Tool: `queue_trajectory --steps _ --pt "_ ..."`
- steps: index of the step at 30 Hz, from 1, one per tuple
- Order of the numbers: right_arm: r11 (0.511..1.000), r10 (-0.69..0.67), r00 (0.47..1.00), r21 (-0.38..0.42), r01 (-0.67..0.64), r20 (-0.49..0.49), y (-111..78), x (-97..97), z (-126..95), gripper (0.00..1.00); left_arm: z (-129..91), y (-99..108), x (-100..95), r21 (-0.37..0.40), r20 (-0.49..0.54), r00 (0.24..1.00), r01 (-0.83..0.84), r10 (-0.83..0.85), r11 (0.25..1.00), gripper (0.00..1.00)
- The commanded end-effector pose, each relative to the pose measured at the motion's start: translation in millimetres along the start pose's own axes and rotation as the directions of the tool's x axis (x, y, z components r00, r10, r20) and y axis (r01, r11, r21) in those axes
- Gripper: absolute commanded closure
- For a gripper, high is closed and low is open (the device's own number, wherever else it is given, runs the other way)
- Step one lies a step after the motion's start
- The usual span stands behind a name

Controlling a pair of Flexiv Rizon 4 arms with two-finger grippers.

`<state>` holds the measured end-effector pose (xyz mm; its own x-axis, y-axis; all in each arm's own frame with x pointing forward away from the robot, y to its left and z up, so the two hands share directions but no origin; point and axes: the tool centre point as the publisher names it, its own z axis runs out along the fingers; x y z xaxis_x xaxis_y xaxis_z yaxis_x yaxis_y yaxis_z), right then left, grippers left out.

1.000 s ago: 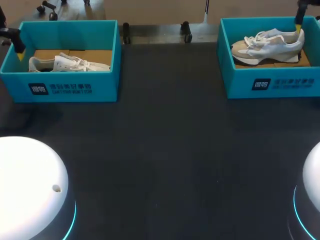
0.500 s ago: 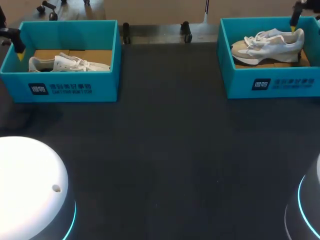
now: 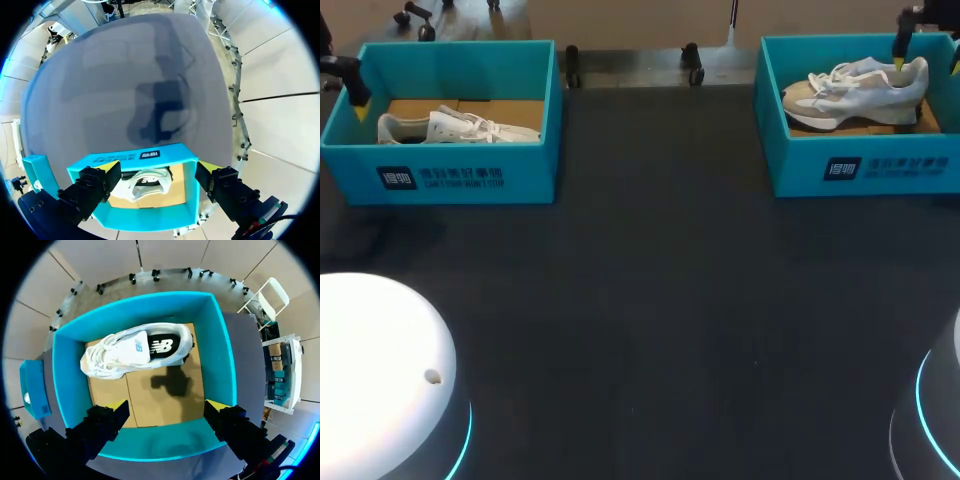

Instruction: Take the shoe out of the shoebox, open the shoe tongue, remove and reinsert the insole, then place the shoe into the shoebox

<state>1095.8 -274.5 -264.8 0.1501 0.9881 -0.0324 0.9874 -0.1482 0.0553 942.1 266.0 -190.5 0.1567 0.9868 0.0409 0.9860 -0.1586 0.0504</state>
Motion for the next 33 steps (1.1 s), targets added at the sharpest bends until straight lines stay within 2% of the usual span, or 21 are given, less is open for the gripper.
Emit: queue_trajectory --steps 1,11,21,30,33 --pt "1.000 -0.009 1.000 0.024 0.009 -0.004 28.7 -1.1 16 0.00 0 -2 0.0 -0.003 -0.004 1.000 -0.001 0.001 1.000 0.00" --pt "0.996 -0.055 0.996 -0.064 0.060 0.076 56.4 -9.6 24 0.00 0 -2 0.0 -0.003 -0.004 1.000 -0.001 0.001 1.000 0.00" --pt "0.990 -0.109 0.986 -0.078 0.120 0.128 77.0 -15.6 48 0.00 0 -2 0.0 -0.003 -0.004 1.000 -0.001 0.001 1.000 0.00" --pt "0.988 -0.122 0.978 -0.076 0.136 0.167 87.6 -27.4 60 0.00 0 -2 0.0 -0.003 -0.004 1.000 -0.001 0.001 1.000 0.00" --pt "0.988 -0.125 0.978 -0.074 0.139 0.167 91.1 -30.6 63 0.07 0 -2 0.0 -0.003 -0.004 1.000 -0.001 0.001 1.000 0.00"
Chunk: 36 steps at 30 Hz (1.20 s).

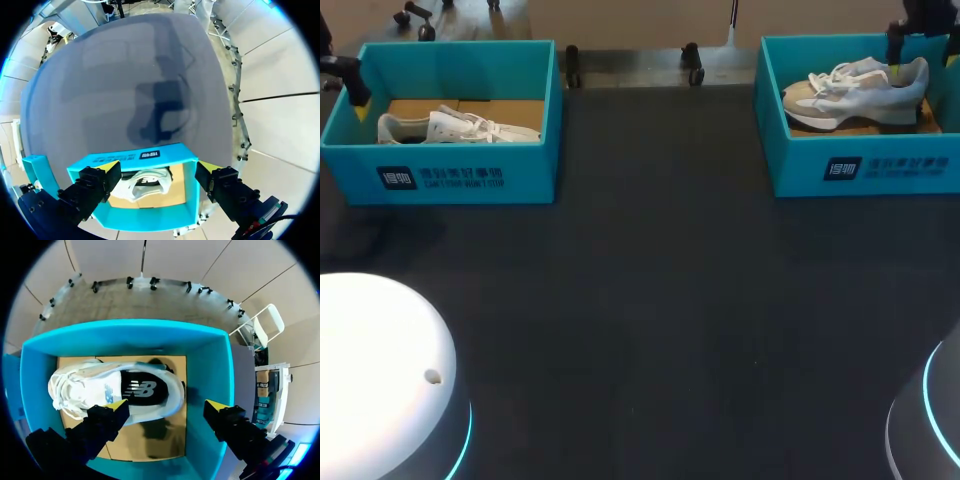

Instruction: Take the shoe out of the shoebox, open the shoe tongue, remove and reinsert the insole, then place the shoe into the shoebox

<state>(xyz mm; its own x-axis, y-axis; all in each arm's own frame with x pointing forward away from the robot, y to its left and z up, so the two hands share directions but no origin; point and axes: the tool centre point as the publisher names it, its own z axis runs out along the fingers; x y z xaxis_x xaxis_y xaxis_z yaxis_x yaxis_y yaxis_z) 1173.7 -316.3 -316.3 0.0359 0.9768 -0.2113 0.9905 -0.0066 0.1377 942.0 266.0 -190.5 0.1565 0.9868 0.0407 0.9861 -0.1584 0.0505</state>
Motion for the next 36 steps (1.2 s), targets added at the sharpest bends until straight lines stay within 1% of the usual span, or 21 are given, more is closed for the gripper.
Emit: queue_trajectory --steps 1,2,3,4,5,9,12,14,20,28,30,35,36 --pt "1.000 -0.007 1.000 0.014 0.007 -0.009 10.4 -3.3 10 0.09 0 -2 -0.1 -0.003 -0.004 1.000 -0.001 0.001 1.000 0.00" --pt "1.000 -0.009 1.000 0.015 0.010 -0.014 11.1 -4.0 11 0.13 0 -2 -0.1 -0.003 -0.004 1.000 -0.001 0.001 1.000 0.00" --pt "1.000 -0.008 1.000 0.020 0.009 -0.016 11.7 -4.5 13 0.22 0 -2 -0.1 -0.003 -0.004 1.000 -0.001 0.001 1.000 0.00" --pt "1.000 -0.008 1.000 0.021 0.009 -0.019 12.1 -4.9 15 0.28 0 -2 -0.1 -0.003 -0.004 1.000 -0.001 0.001 1.000 0.00" --pt "1.000 -0.009 1.000 0.021 0.009 -0.020 12.6 -5.6 16 0.30 0 -2 -0.1 -0.003 -0.004 1.000 -0.001 0.001 1.000 0.00" --pt "1.000 -0.013 1.000 0.023 0.014 -0.025 16.2 -8.4 22 0.20 0 -2 -0.1 -0.003 -0.004 1.000 -0.001 0.001 1.000 0.00" --pt "0.999 -0.020 1.000 0.037 0.021 -0.021 20.0 -9.4 26 0.16 0 -2 -0.1 -0.003 -0.004 1.000 -0.001 0.001 1.000 0.00" --pt "0.999 -0.025 0.999 0.043 0.026 -0.024 22.3 -10.4 29 0.15 0 -2 -0.1 -0.003 -0.004 1.000 -0.001 0.001 1.000 0.00" --pt "0.997 -0.033 0.999 0.067 0.035 -0.035 25.1 -9.4 38 0.18 0 -2 -0.1 -0.003 -0.004 1.000 -0.001 0.001 1.000 0.00" --pt "0.994 -0.042 0.997 0.096 0.048 -0.069 25.7 -12.1 53 0.25 0 -2 -0.1 -0.003 -0.004 1.000 -0.001 0.001 1.000 0.00" --pt "0.993 -0.043 0.997 0.103 0.050 -0.071 25.1 -12.1 55 0.25 0 -2 -0.1 -0.003 -0.004 1.000 -0.001 0.001 1.000 0.00" --pt "0.990 -0.047 0.996 0.128 0.057 -0.077 23.7 -12.3 62 0.18 0 -2 -0.1 -0.003 -0.004 1.000 -0.001 0.001 1.000 0.00" --pt "0.990 -0.046 0.996 0.132 0.056 -0.076 22.9 -12.1 63 0.20 0 -2 -0.1 -0.003 -0.004 1.000 -0.001 0.001 1.000 0.00"
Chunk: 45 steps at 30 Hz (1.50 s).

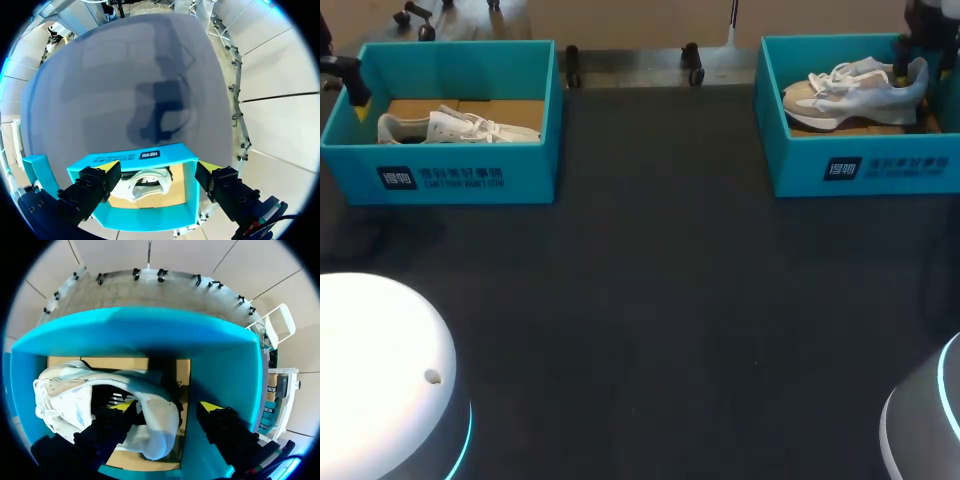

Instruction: Take the shoe out of the shoebox, open the shoe tongue, remove and reinsert the insole, then place the shoe into the shoebox

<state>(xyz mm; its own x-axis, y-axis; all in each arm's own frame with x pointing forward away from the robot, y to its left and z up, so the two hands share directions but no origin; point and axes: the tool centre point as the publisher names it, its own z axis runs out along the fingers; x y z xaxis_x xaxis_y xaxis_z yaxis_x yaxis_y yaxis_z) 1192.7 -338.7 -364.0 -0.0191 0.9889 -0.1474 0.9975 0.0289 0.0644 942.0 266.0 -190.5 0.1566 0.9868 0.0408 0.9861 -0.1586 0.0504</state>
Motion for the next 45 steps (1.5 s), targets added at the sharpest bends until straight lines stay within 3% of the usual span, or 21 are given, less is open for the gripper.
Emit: queue_trajectory --steps 1,11,24,26,28,30,32,45 --pt "0.997 -0.001 1.000 0.072 0.001 -0.006 10.5 -2.6 10 0.20 0 -2 -0.1 -0.003 -0.004 1.000 -0.001 0.001 1.000 0.00" --pt "0.995 0.008 1.000 0.104 -0.007 -0.010 5.8 -4.3 20 0.20 0 -2 -0.1 -0.003 -0.004 1.000 -0.001 0.001 1.000 0.00" --pt "0.991 0.026 0.999 0.132 -0.021 -0.033 0.2 -4.8 30 0.27 0 -2 -0.1 -0.003 -0.004 1.000 -0.001 0.001 1.000 0.00" --pt "0.990 0.026 0.999 0.136 -0.021 -0.037 1.1 -4.3 32 0.33 0 -2 -0.1 -0.003 -0.004 1.000 -0.001 0.001 1.000 0.00" --pt "0.990 0.028 0.999 0.141 -0.022 -0.039 1.2 -3.3 33 0.53 0 -2 -0.1 -0.003 -0.004 1.000 -0.001 0.001 1.000 0.00" --pt "0.989 0.034 0.999 0.146 -0.028 -0.039 0.4 -1.9 35 0.67 0 -2 -0.1 -0.003 -0.004 1.000 -0.001 0.001 1.000 0.00" --pt "0.989 0.038 0.998 0.146 -0.032 -0.040 -1.7 -0.3 34 1.00 0 -2 -0.1 -0.003 -0.004 1.000 -0.001 0.001 1.000 0.00" --pt "0.991 0.082 0.997 0.103 -0.083 0.007 -10.1 1.9 -2 1.00 0 -2 -0.1 -0.003 -0.004 1.000 -0.001 0.001 1.000 0.00"
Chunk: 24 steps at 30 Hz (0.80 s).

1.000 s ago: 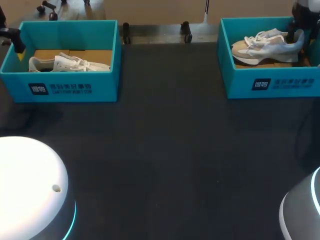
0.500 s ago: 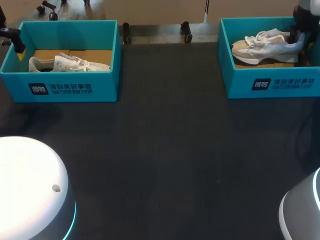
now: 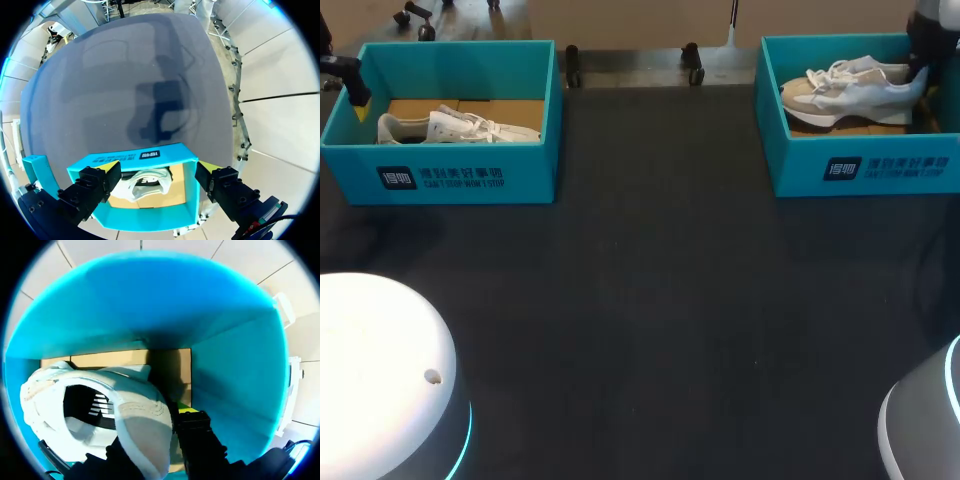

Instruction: Take the shoe out of the shoebox, open the shoe tongue, remove and reinsert the insole, then place the shoe into the shoebox

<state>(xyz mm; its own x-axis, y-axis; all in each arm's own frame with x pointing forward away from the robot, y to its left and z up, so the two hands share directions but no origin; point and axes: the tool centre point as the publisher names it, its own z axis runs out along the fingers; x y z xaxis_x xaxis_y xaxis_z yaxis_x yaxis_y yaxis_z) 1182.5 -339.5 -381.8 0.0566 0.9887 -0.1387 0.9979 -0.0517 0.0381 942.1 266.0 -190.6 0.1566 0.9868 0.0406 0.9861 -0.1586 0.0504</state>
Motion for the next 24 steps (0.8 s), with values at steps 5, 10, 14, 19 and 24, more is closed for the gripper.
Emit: queue_trajectory --steps 5,10,14,19,24 --pt "0.997 0.032 0.999 0.066 -0.034 0.026 -2.2 -1.0 -42 1.00 0 -2 -0.1 -0.003 -0.004 1.000 -0.001 0.001 1.000 0.00" --pt "0.996 0.053 0.998 0.063 -0.055 0.036 -7.5 -2.8 -71 1.00 0 -2 -0.1 -0.003 -0.004 1.000 -0.001 0.001 1.000 0.00" --pt "0.997 0.073 0.996 0.033 -0.075 0.042 -15.6 -5.9 -98 1.00 0 -2 -0.1 -0.003 -0.004 1.000 -0.001 0.001 1.000 0.00" --pt "0.996 0.088 0.994 -0.012 -0.088 0.069 -26.5 -15.6 -132 1.00 0 -2 -0.1 -0.003 -0.004 1.000 -0.001 0.001 1.000 0.00" --pt "0.995 0.095 0.992 -0.035 -0.092 0.086 -38.2 -22.5 -158 1.00 0 -2 -0.1 -0.003 -0.004 1.000 -0.001 0.001 1.000 0.00"
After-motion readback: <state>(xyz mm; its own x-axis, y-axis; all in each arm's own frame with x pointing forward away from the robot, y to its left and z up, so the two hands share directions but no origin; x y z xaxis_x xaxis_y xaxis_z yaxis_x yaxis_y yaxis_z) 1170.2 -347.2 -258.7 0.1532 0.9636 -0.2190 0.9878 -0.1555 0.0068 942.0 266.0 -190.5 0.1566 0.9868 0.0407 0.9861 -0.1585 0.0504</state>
